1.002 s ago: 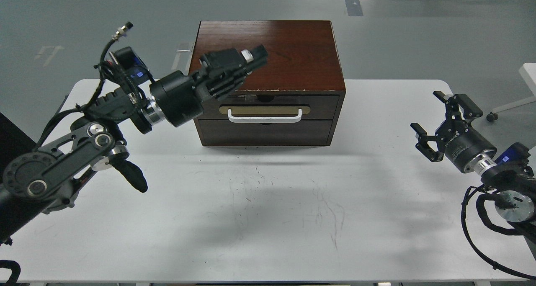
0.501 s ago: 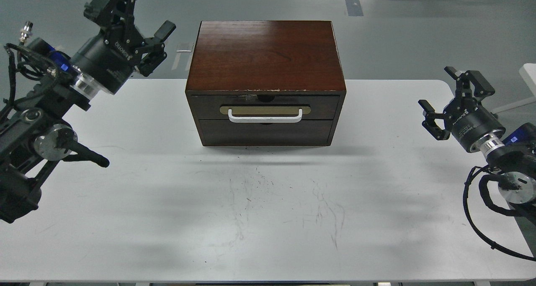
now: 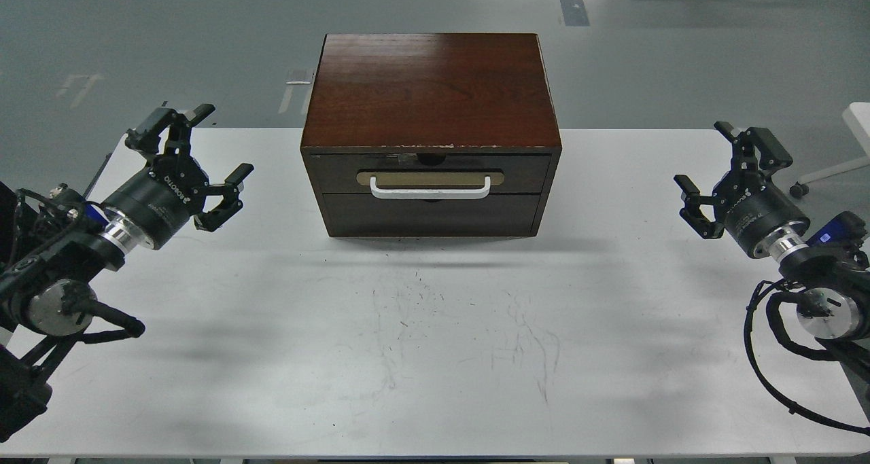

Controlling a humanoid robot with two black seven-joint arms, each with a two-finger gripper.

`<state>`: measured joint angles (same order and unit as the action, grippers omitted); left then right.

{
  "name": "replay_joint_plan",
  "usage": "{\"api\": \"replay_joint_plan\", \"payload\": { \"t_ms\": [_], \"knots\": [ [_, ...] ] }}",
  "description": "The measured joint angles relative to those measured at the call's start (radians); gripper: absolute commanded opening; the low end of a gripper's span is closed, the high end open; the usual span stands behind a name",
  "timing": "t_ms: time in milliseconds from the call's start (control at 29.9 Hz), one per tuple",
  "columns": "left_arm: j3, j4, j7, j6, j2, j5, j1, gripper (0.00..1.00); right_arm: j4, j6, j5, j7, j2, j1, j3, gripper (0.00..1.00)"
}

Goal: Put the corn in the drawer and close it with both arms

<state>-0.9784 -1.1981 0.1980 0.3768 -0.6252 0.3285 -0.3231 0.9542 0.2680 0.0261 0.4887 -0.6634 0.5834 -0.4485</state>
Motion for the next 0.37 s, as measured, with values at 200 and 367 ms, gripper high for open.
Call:
{"api": "replay_joint_plan", "payload": {
  "t_ms": [200, 367],
  "knots": [
    [-0.054, 0.0, 0.009, 0.02, 0.017, 0.0, 0.074, 1.0, 0.003, 0.003, 0.0, 0.0, 0.018, -0.005, 0.002, 1.0],
    [-0.078, -0.003, 0.011, 0.067, 0.018, 0.0, 0.119, 1.0, 0.003, 0.005, 0.0, 0.0, 0.02, -0.007, 0.002, 1.0]
  ]
}}
